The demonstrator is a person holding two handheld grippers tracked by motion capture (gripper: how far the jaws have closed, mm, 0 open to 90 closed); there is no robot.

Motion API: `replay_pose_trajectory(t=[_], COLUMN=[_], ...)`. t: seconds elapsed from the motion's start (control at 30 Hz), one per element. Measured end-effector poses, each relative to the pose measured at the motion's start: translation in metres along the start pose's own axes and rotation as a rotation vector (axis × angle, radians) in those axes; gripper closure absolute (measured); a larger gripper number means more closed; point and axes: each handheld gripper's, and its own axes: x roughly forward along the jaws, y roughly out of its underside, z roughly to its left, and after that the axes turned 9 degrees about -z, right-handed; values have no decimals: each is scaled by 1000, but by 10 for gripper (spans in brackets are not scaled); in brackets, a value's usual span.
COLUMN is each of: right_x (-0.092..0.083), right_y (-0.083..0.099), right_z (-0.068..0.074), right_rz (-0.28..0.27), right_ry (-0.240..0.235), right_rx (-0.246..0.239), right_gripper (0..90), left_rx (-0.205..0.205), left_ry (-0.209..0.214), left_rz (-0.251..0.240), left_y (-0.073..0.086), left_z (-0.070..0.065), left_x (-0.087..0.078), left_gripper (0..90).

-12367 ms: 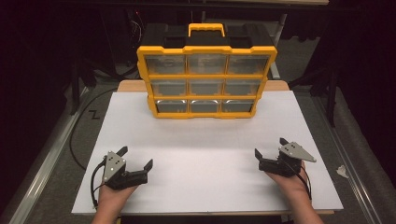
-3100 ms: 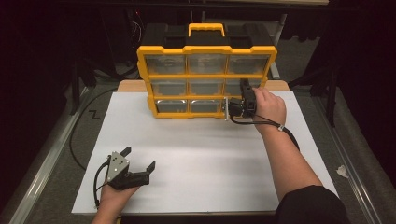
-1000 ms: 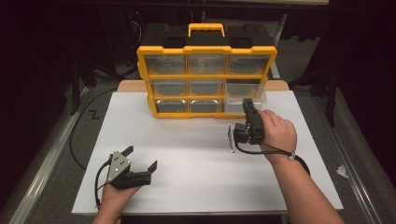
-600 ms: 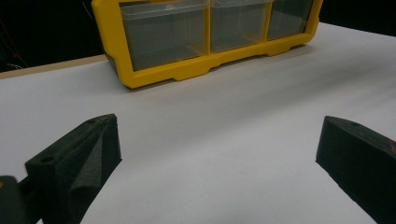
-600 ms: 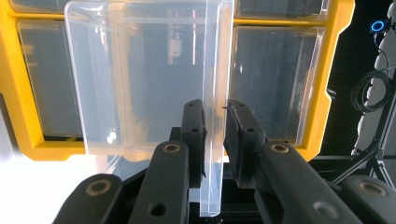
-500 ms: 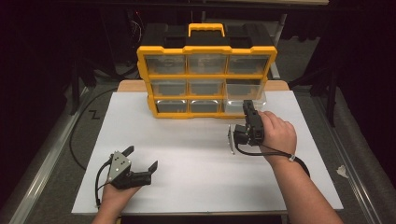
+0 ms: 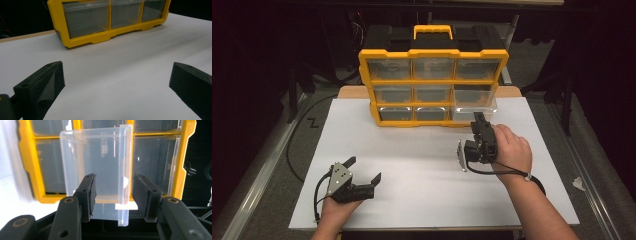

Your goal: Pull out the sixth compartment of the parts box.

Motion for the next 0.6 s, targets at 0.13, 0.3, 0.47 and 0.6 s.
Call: replay_pose_trajectory(t=[0.13, 0.3, 0.47, 0.6], right_x=[-5, -14, -21, -30], right_y=[0, 1, 2, 4], right_z=[4, 14, 22, 31], right_rz=[-7, -18, -14, -21], right_ry=[-8, -19, -30, -34], right_rx=[5, 1, 10, 19], right_gripper=[540, 534, 532, 532], left_rx=[3, 3, 3, 3], left_ry=[4, 7, 8, 8], left_rz=[1, -1, -2, -3], left_y=[0, 0, 0, 0], left_z=[0, 0, -1, 0], left_x=[0, 0, 0, -1], left_gripper=[7, 7, 7, 7])
